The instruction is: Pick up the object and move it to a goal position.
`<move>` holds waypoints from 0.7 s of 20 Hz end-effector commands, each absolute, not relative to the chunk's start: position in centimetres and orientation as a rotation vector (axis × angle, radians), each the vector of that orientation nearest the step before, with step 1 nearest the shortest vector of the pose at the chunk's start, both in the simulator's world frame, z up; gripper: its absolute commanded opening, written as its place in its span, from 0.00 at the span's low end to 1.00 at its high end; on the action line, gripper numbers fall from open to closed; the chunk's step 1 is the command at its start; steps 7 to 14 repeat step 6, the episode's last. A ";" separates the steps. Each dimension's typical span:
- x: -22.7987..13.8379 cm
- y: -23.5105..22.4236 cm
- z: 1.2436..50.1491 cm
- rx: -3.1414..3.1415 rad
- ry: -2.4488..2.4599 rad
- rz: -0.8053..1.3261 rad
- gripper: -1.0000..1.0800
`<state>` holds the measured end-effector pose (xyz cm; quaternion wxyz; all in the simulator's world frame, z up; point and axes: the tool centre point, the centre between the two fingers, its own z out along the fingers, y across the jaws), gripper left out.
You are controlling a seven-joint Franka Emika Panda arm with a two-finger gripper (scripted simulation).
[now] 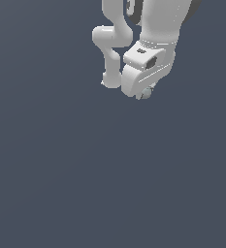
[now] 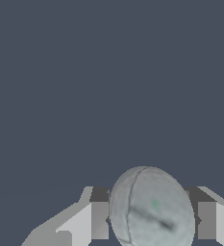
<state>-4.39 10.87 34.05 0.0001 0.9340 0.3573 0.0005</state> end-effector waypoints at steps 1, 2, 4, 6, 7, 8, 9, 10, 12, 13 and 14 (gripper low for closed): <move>-4.5 10.9 34.3 2.935 1.122 0.000 0.00; -4.4 10.9 34.3 2.935 1.122 0.000 0.00; -4.3 10.8 34.1 2.935 1.121 0.000 0.00; -4.3 10.8 34.0 2.935 1.121 0.000 0.00; -4.3 10.8 34.0 2.935 1.121 0.000 0.00; -4.3 10.8 34.0 2.935 1.121 0.000 0.00; -4.3 10.8 34.0 2.935 1.121 0.000 0.00; -4.3 10.8 34.0 2.935 1.121 0.000 0.00; -4.3 10.8 34.0 2.935 1.121 0.000 0.00; -4.3 10.8 34.0 2.935 1.121 0.000 0.00; -4.3 10.8 34.0 2.935 1.121 0.000 0.00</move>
